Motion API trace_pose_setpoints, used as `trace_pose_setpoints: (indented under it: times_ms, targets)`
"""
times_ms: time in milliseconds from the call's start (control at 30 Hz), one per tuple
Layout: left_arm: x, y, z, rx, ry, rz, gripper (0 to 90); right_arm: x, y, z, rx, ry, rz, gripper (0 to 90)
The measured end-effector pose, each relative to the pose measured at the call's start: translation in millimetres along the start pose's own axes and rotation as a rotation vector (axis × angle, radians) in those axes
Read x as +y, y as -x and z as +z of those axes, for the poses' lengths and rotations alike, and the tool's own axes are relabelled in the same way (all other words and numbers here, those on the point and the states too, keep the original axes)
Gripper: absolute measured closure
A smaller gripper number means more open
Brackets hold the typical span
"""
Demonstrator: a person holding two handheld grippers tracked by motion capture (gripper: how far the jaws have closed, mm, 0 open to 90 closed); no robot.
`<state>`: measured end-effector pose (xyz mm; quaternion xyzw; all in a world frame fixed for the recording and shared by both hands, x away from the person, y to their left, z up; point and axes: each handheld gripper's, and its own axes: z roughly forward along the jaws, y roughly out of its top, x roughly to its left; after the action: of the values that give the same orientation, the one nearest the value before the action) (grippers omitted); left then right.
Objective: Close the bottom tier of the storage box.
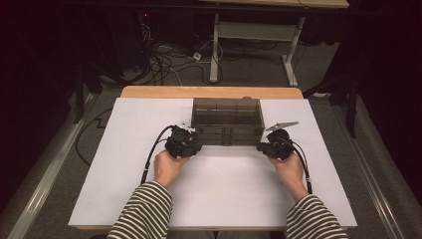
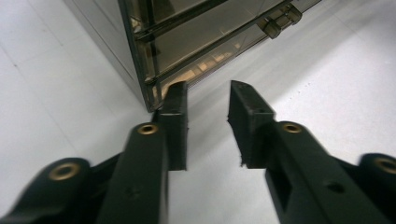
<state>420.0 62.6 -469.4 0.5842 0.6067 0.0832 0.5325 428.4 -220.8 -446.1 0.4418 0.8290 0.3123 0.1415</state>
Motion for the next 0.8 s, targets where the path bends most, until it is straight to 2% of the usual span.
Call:
trace_pose_setpoints:
  times_ms: [33, 67, 200, 533, 800]
  targets:
    - [0.4, 0.2, -1.5, 0.0, 0.002, 0.002, 63.0, -0.4, 0.0, -1.5, 0.002, 0.002, -0.001, 85.0]
    - [1.4, -3.7, -7.0, -0.01, -0.046, 0.067, 62.5, -1.0, 0.0, -3.2, 0.003, 0.004, -0.002, 84.9]
    - [3.6, -3.7, -13.0, -0.014, -0.03, 0.059, 57.8, -3.8, 0.6, -8.7, 0.005, 0.017, -0.006, 83.3]
    - [3.7, -10.0, -26.2, -0.013, -0.005, 0.05, 52.2, -11.3, 2.9, -19.0, 0.005, 0.039, -0.004, 77.5]
    - [5.5, -12.1, -37.1, -0.02, 0.022, 0.052, 52.1, -14.7, 2.7, -26.2, 0.008, 0.057, -0.007, 72.8]
